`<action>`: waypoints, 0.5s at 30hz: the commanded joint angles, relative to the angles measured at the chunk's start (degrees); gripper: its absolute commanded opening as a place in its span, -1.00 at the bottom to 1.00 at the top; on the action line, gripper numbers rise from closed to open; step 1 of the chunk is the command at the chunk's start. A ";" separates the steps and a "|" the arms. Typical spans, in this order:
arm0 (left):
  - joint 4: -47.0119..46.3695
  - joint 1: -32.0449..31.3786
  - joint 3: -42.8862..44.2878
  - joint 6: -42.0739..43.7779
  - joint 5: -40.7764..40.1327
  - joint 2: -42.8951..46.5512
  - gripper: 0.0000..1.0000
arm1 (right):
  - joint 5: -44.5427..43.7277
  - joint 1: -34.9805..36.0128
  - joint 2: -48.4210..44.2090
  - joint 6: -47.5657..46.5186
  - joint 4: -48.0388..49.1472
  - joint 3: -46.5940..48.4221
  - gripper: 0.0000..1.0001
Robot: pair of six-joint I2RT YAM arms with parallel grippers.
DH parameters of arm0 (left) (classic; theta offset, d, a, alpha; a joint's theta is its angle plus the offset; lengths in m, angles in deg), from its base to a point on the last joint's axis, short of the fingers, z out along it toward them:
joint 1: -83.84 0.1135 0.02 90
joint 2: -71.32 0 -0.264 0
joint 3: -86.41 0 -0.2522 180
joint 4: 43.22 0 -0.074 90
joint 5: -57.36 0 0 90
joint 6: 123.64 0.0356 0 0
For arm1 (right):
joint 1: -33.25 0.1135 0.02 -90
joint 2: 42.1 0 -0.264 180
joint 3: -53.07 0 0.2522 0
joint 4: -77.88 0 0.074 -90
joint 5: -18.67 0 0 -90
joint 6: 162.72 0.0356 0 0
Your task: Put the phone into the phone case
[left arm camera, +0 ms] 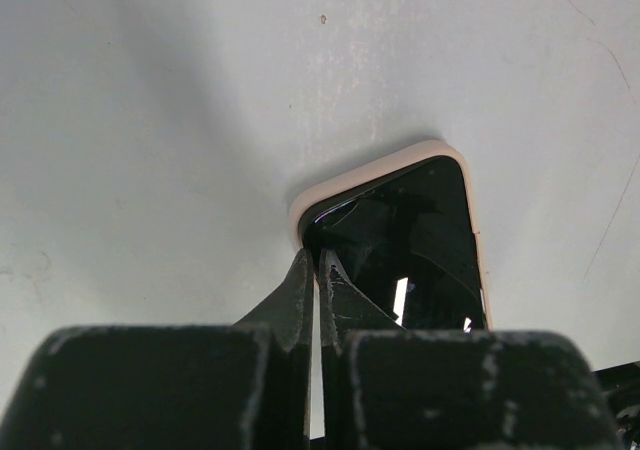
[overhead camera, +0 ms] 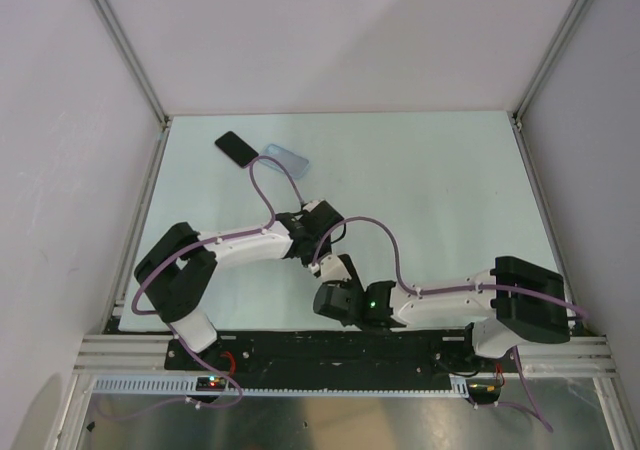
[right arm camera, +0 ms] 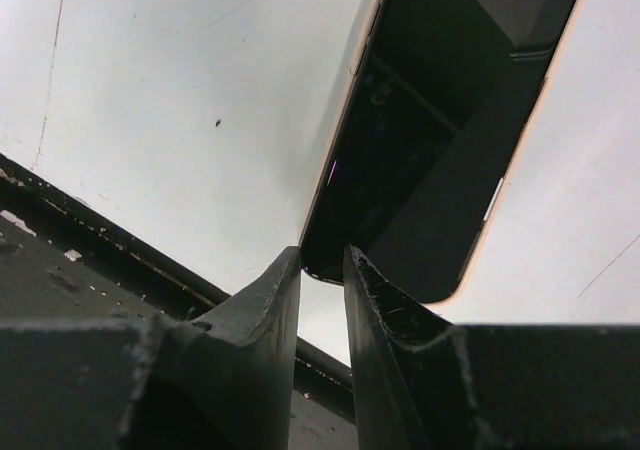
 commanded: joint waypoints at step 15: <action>-5.20 -1.51 -1.01 -0.59 2.71 -6.57 -1.00 | -3.83 3.47 5.43 1.88 -4.03 3.19 -0.67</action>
